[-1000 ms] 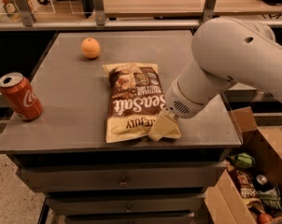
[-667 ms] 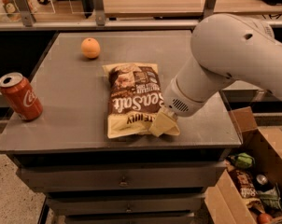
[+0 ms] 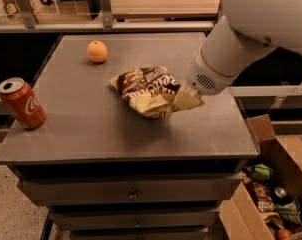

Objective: Move brown chip bag near orange

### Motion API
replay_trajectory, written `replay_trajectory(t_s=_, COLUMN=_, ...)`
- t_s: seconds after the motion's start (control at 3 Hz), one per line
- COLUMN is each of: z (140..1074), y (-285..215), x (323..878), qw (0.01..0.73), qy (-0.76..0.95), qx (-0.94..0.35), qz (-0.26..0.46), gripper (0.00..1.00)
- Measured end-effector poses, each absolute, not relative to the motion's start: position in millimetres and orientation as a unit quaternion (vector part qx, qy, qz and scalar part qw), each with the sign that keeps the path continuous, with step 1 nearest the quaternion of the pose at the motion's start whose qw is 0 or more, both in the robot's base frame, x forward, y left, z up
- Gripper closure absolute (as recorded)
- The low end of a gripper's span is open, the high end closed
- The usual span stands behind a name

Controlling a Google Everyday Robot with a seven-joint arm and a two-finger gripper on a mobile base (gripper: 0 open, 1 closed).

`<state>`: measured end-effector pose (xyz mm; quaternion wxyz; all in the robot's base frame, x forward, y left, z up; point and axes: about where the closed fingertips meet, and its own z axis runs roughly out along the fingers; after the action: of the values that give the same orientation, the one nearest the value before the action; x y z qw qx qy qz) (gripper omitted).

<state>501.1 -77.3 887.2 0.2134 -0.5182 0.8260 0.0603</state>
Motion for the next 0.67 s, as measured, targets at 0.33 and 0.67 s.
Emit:
replay_trajectory(t_s=0.33, z=940.7, y=-86.0, x=516.4, qw=0.250, qy=0.811, qx=-0.527, qz=0.033, gripper=1.00)
replay_trajectory(t_s=0.67, z=980.6, y=-88.6, x=532.2, qw=0.284, qy=0.799, qx=-0.530, qz=0.027, gripper=1.00)
